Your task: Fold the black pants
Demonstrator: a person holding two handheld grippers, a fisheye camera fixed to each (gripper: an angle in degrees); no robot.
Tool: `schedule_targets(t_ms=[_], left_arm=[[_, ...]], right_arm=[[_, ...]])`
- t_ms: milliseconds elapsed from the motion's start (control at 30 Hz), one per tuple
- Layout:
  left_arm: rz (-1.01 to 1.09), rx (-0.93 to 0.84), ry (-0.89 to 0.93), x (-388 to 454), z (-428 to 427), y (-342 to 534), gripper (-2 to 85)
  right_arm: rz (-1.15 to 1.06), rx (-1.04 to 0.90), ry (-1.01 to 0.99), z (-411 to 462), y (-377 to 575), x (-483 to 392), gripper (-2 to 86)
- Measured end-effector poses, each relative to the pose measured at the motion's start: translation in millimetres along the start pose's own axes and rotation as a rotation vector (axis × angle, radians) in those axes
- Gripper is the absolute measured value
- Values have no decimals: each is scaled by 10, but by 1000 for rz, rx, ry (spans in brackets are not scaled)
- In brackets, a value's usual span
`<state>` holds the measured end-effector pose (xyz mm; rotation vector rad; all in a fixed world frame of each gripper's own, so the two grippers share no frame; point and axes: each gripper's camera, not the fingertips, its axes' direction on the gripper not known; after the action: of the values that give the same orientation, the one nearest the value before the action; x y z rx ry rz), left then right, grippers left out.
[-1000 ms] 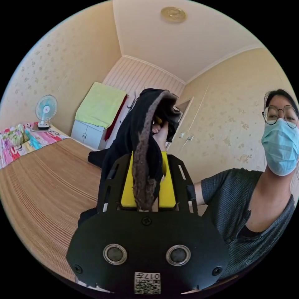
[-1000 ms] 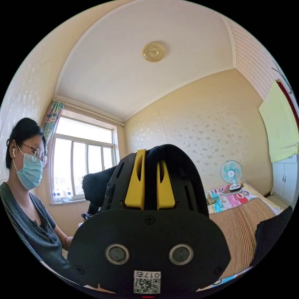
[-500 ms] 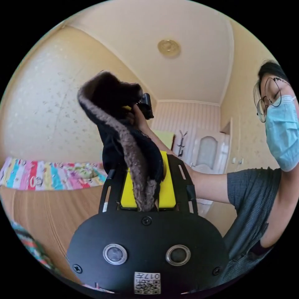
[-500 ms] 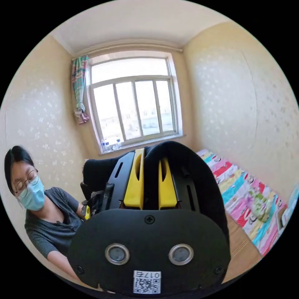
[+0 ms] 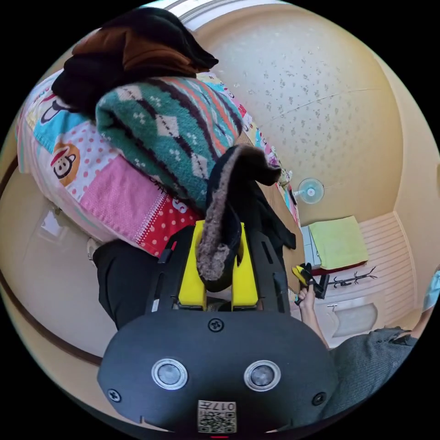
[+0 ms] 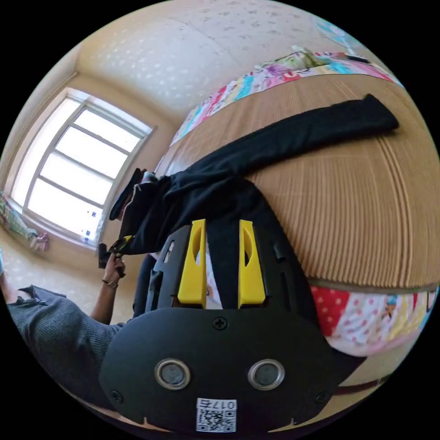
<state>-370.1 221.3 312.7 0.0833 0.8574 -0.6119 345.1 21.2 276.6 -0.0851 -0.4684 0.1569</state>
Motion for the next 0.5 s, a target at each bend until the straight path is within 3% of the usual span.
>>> schedule_targets(t_ms=[100, 200, 267, 367, 500], left_arm=[[113, 4, -8, 434, -85, -230, 69], [206, -1, -9, 854, -102, -522, 67], [254, -8, -4, 1103, -84, -818, 66], [422, -1, -3, 1661, -188, -1428, 62], [573, 94, 114, 2087, -770, -2037, 60]], right_arm=[[9, -18, 153, -209, 216, 168, 154], [-30, -272, 33, 139, 115, 232, 171], [-59, -354, 108, 347, 39, 95, 158], [-148, -465, 234, 416, -246, -206, 67], [-217, -188, 428, -396, -807, -557, 35]])
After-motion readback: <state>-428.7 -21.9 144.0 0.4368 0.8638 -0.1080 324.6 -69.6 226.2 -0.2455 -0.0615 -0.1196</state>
